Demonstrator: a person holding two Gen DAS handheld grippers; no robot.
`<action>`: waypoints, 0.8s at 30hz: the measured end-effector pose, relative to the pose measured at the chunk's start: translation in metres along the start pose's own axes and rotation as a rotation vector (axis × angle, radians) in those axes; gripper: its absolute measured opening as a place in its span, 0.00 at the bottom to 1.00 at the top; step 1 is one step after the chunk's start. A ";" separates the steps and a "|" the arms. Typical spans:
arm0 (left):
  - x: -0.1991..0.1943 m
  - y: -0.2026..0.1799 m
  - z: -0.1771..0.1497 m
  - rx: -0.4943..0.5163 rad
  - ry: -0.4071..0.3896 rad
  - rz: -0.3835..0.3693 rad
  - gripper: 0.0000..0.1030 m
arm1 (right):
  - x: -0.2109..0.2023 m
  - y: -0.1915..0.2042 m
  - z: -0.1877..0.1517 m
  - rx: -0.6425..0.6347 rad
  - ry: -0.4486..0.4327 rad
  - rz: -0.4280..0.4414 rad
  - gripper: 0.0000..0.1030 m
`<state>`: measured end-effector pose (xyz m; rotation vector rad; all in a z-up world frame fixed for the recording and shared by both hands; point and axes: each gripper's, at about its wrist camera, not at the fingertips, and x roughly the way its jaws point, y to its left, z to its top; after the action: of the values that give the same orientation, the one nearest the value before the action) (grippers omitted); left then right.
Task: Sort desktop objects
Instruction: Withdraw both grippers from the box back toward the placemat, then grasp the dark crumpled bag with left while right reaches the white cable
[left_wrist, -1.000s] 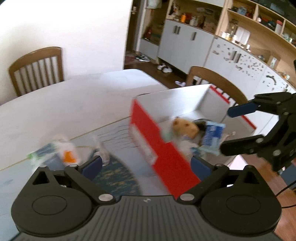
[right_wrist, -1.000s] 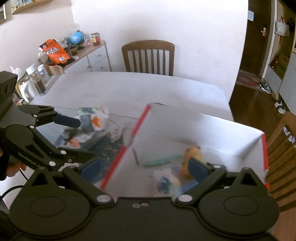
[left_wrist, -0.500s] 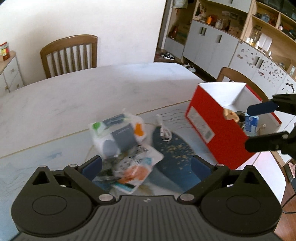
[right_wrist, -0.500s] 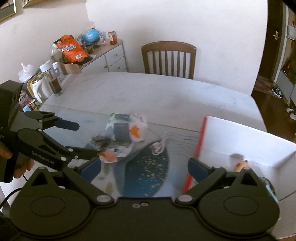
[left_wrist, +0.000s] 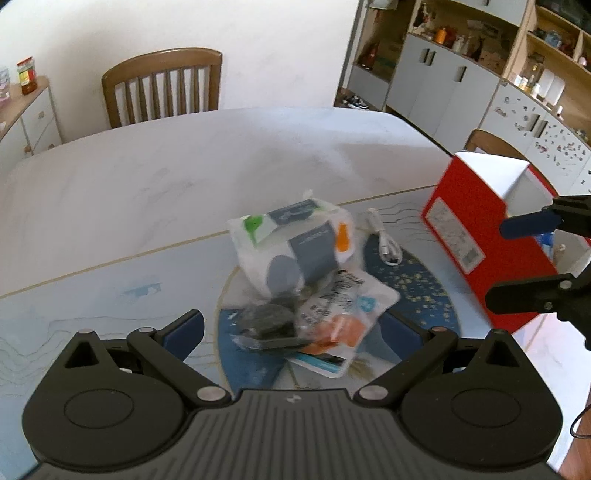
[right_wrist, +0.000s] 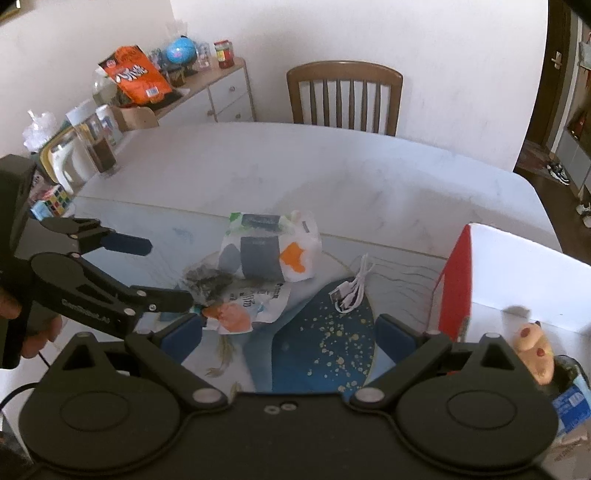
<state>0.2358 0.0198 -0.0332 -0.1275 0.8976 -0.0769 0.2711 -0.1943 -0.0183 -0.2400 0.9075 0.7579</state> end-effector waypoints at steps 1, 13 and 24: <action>0.003 0.003 0.000 -0.006 0.000 0.004 0.99 | 0.004 0.000 0.001 0.004 0.000 -0.012 0.96; 0.028 0.019 0.001 -0.041 -0.002 0.021 0.99 | 0.054 -0.020 0.011 0.086 0.025 -0.068 0.92; 0.034 0.021 -0.002 -0.044 -0.017 0.037 0.99 | 0.093 -0.035 0.020 0.142 0.060 -0.107 0.80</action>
<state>0.2555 0.0366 -0.0634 -0.1524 0.8843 -0.0212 0.3430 -0.1641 -0.0835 -0.1849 0.9927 0.5872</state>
